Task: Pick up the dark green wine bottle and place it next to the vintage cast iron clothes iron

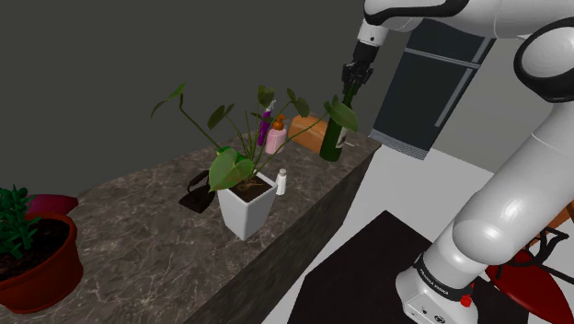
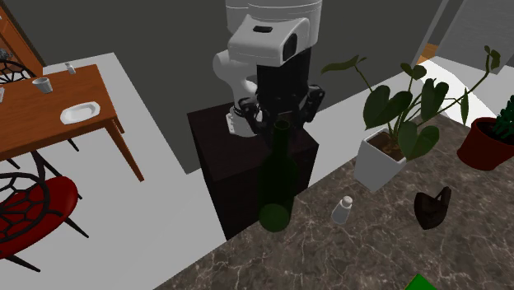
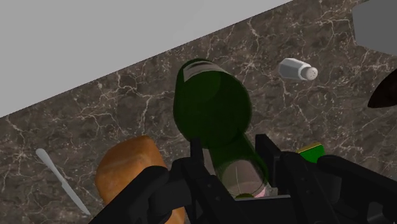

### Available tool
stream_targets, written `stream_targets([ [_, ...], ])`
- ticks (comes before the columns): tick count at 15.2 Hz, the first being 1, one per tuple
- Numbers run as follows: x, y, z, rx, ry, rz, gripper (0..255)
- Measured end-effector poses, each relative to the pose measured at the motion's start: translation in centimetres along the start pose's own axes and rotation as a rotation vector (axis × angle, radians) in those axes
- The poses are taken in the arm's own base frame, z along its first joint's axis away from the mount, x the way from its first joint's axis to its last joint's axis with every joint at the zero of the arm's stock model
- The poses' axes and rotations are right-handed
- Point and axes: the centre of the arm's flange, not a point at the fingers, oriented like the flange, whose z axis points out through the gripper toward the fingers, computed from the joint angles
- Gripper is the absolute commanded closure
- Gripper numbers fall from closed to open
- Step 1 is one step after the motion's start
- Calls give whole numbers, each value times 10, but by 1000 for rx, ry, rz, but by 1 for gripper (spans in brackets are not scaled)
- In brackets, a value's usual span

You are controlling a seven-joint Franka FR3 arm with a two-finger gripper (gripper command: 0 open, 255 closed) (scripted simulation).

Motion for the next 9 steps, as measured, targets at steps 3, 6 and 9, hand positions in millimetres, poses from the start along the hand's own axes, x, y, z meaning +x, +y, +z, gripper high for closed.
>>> stream_targets([
  [3, 2, 0, -16, 0, 0, 0, 255],
  [6, 2, 0, -30, 0, 0, 0, 255],
  [9, 3, -1, -47, 0, 0, 0, 255],
])
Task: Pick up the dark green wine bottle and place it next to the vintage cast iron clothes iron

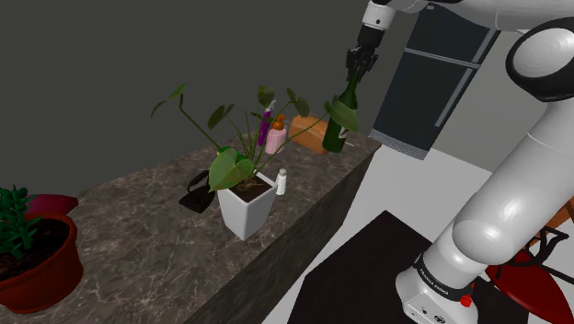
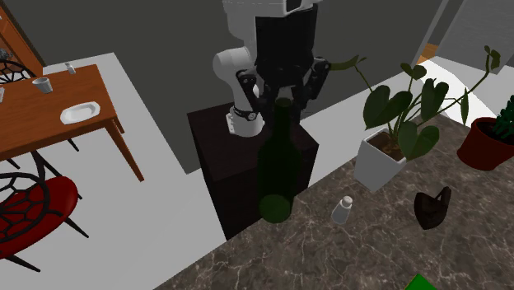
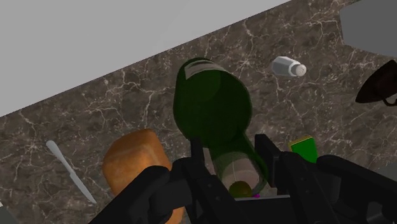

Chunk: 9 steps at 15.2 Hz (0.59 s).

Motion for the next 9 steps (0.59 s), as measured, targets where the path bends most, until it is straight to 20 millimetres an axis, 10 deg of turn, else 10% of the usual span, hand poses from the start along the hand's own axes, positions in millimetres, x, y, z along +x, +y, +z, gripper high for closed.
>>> stream_targets([
  [9, 13, -90, -3, 0, -1, -1, 255],
])
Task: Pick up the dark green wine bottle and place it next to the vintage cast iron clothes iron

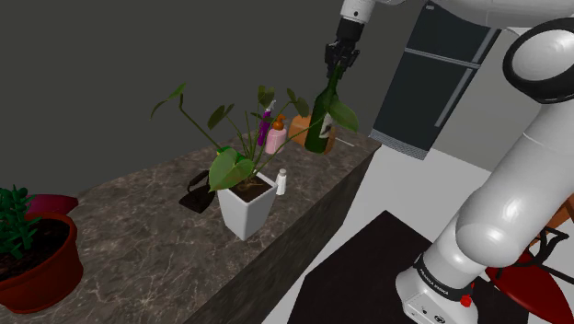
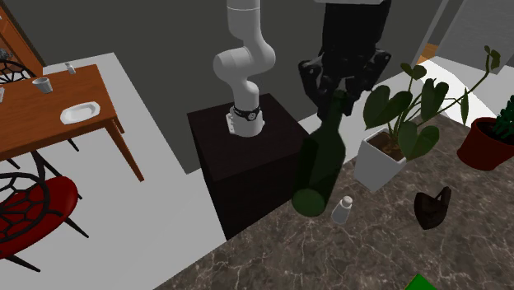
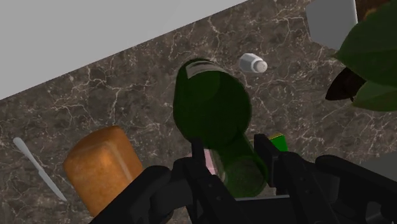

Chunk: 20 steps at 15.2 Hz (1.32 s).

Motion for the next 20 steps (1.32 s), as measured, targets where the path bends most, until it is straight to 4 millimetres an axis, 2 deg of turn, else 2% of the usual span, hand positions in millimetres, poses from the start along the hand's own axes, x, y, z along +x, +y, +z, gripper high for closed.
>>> stream_targets([
  [14, 22, -181, 10, 0, 0, 0, 255],
  [18, 31, -239, 11, 0, 0, 0, 255],
  [20, 32, -257, 13, 0, 0, 0, 255],
])
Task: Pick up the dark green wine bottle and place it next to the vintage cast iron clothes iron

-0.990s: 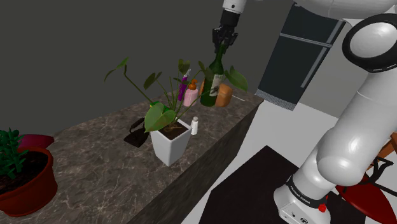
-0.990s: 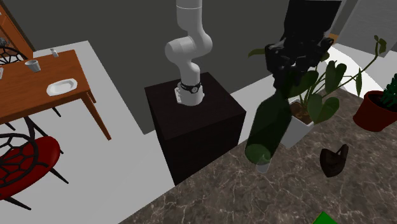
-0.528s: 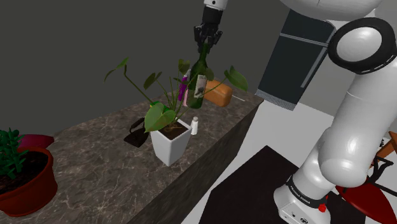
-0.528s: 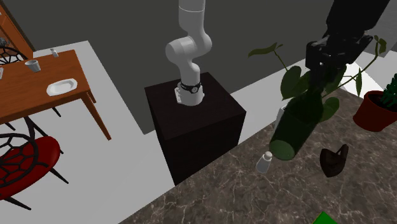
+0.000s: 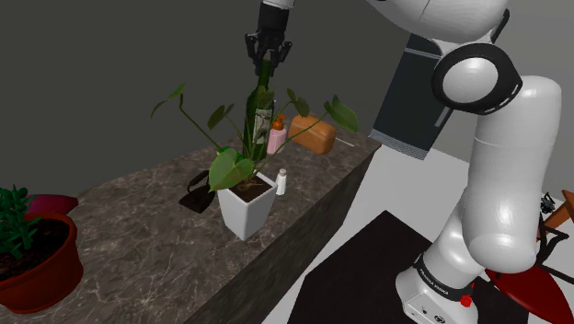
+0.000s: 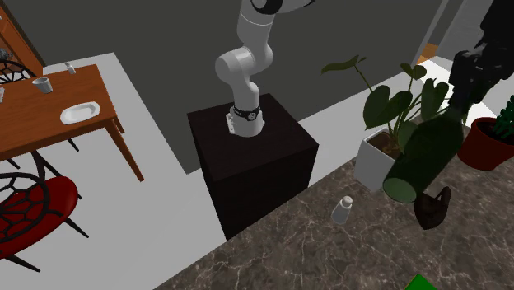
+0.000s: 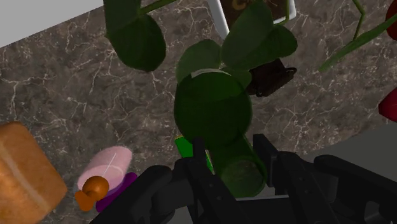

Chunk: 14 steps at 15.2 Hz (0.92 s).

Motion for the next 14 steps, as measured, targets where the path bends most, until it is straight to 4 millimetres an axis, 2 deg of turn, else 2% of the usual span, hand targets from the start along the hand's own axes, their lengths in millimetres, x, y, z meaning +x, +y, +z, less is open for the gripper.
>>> stream_targets([
  [3, -2, -5, 14, 0, 0, 1, 255],
  [14, -6, -4, 71, 0, 0, 1, 255],
])
